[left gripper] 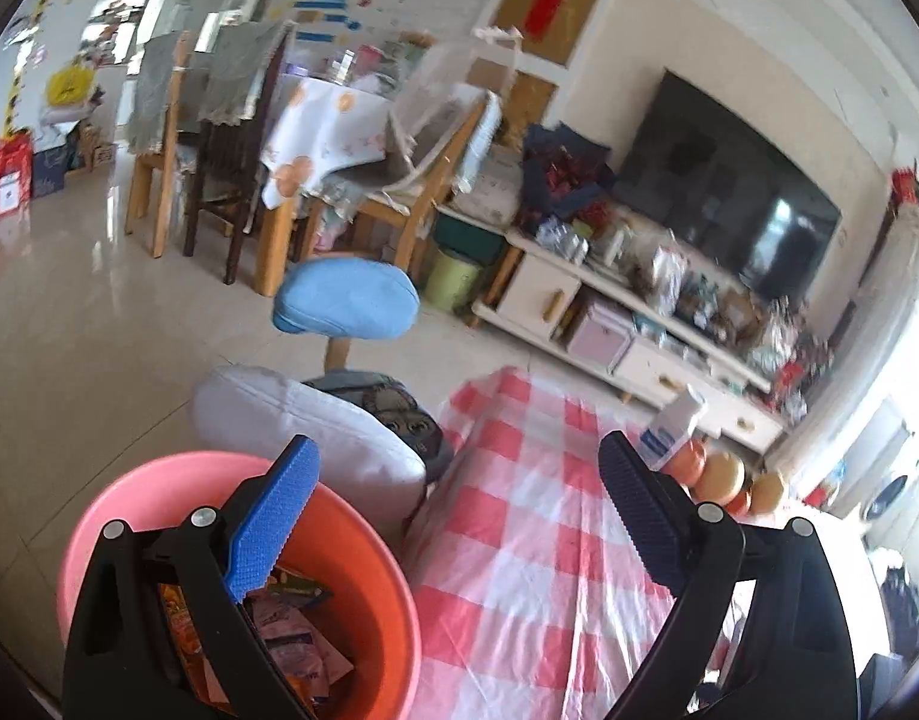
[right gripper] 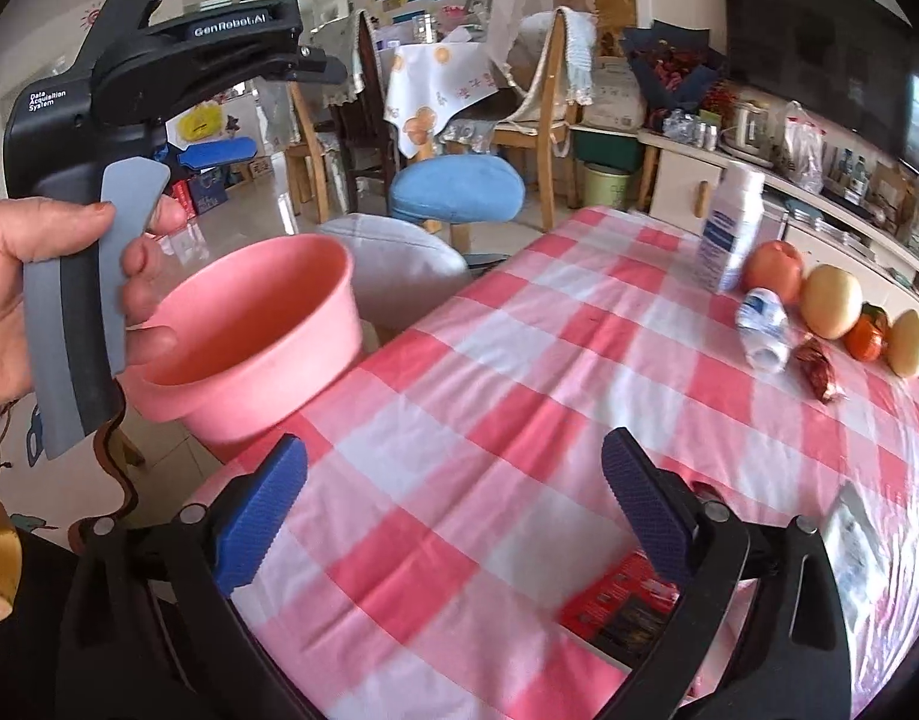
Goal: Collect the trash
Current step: 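Move both open tools back over the table, then close left tool on the white MAGICDAY bag while right tool approaches the red snack packet, then close right tool on the red snack packet and lift it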
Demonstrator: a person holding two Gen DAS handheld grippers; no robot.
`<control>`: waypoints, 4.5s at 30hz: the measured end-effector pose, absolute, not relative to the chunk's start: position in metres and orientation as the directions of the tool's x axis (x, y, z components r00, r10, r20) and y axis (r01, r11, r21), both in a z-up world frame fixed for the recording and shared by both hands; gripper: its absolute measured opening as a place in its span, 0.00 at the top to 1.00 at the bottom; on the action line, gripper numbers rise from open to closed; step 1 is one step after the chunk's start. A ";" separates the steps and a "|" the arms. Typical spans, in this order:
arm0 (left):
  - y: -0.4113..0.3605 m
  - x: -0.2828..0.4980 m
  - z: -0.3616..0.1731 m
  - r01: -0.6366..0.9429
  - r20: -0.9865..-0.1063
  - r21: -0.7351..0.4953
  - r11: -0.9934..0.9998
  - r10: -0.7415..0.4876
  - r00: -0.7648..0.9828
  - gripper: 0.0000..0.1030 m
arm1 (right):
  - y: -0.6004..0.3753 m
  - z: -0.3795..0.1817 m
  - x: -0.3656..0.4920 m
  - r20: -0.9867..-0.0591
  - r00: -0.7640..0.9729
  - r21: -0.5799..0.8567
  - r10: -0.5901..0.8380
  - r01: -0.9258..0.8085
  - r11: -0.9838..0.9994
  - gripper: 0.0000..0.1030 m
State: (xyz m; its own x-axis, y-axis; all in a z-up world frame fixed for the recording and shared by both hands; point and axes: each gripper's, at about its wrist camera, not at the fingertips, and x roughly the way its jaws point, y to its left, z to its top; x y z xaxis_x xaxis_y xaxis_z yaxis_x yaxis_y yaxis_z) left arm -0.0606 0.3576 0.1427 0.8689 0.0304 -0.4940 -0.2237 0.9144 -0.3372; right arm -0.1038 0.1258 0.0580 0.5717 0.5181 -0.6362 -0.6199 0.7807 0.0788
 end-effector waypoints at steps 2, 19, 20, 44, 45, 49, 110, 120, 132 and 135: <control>0.345 -0.052 0.144 -0.202 -0.517 -0.308 0.930 0.015 0.856 0.09 | 0.115 0.059 -0.104 -0.635 0.574 0.086 0.517 -0.612 0.786 0.04; 0.235 -0.029 0.161 0.017 -0.589 -0.070 0.997 -0.055 0.806 0.09 | 0.047 0.074 -0.098 -0.601 0.625 0.104 0.498 -0.557 0.824 0.04; 0.231 -0.028 0.162 0.019 -0.591 -0.060 0.998 -0.051 0.805 0.09 | 0.043 0.074 -0.097 -0.600 0.627 0.108 0.497 -0.552 0.827 0.04; 0.128 0.025 0.131 0.077 -0.743 0.095 0.992 0.019 0.669 0.09 | -0.044 0.069 -0.062 -0.604 0.654 0.168 0.455 -0.454 0.875 0.04; 0.123 0.029 0.129 0.081 -0.749 0.094 0.992 0.017 0.663 0.09 | -0.049 0.069 -0.058 -0.607 0.653 0.177 0.453 -0.445 0.878 0.04; 0.105 0.043 0.121 0.095 -0.765 0.094 0.991 0.011 0.644 0.09 | -0.064 0.069 -0.047 -0.616 0.650 0.198 0.445 -0.419 0.886 0.04; 0.056 0.206 0.005 0.107 -0.840 0.022 0.994 -0.040 0.541 0.27 | -0.077 -0.011 0.154 -0.767 0.526 0.094 0.368 -0.476 0.875 0.38; 0.046 0.198 0.006 0.125 -0.837 0.006 0.992 -0.064 0.543 0.40 | -0.067 -0.012 0.146 -0.771 0.527 0.045 0.356 -0.513 0.857 0.55; 0.049 0.173 0.009 0.147 -0.847 0.006 0.989 -0.073 0.526 0.41 | -0.072 -0.011 0.124 -0.777 0.522 0.038 0.353 -0.519 0.854 0.57; 0.054 0.161 0.013 0.148 -0.843 -0.013 0.989 -0.090 0.530 0.41 | -0.074 -0.010 0.117 -0.780 0.518 0.043 0.350 -0.514 0.857 0.57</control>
